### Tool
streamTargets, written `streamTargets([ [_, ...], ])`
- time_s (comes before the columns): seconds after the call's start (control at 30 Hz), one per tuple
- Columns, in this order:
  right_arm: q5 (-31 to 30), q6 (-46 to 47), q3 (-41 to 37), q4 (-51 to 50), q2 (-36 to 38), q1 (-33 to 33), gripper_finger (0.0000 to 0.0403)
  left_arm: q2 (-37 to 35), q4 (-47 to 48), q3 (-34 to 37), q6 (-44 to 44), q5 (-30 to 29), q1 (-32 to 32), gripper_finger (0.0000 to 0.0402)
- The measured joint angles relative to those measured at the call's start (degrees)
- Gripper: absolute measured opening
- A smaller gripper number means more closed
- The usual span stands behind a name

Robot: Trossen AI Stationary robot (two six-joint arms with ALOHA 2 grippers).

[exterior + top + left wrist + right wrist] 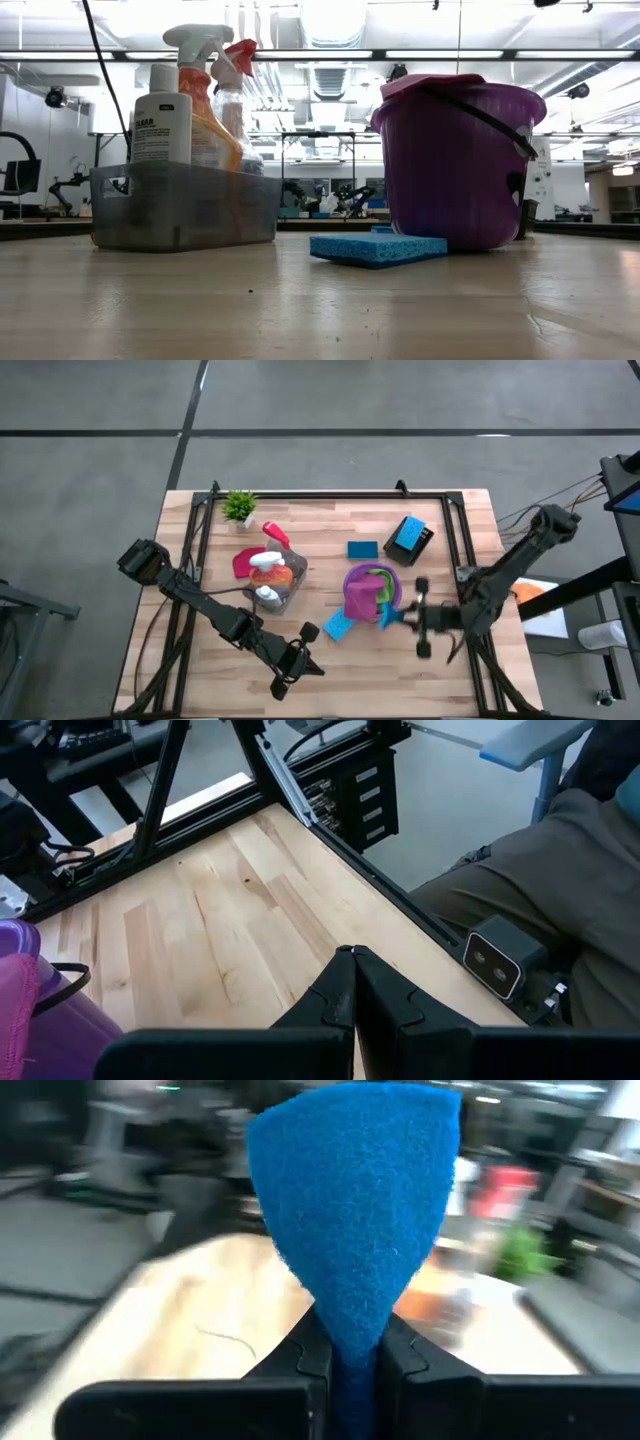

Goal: Pick & Place Kitchen Items
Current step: Put the blue sponge wipe into the black bin

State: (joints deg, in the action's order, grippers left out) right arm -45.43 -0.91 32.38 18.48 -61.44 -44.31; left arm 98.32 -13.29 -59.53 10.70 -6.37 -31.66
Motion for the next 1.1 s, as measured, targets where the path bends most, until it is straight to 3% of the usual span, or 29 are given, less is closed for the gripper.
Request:
streamTargets([
  [0.27, -15.92, 11.19, -0.04, -25.55, 16.46, 6.65, 0.0023, 0.0, 0.0, 0.0, -0.09, 0.0, 0.0, 0.0001],
  [0.5, -17.62, 24.87, -0.04, -44.49, 25.03, 18.2, 0.0023, 0.0, 0.02, 0.0, -0.2, 0.0, 0.0, 0.0001],
  [0.63, -12.26, 29.28, -0.04, -51.0, 26.0, 26.41, 0.0023, 0.0, 0.05, 0.0, -0.22, 0.0, 0.0, 0.0001],
  [0.9, 8.0, 31.29, -0.04, -56.26, 20.99, 42.81, 0.0023, 0.0, 0.33, -0.01, -0.54, 0.0, 0.0, 0.0001],
  [1.1, 12.53, 32.18, -0.07, -61.88, 14.37, 53.84, 0.0023, 0.0, 0.84, 0.0, -0.68, 0.0, 0.0, 0.0001],
])
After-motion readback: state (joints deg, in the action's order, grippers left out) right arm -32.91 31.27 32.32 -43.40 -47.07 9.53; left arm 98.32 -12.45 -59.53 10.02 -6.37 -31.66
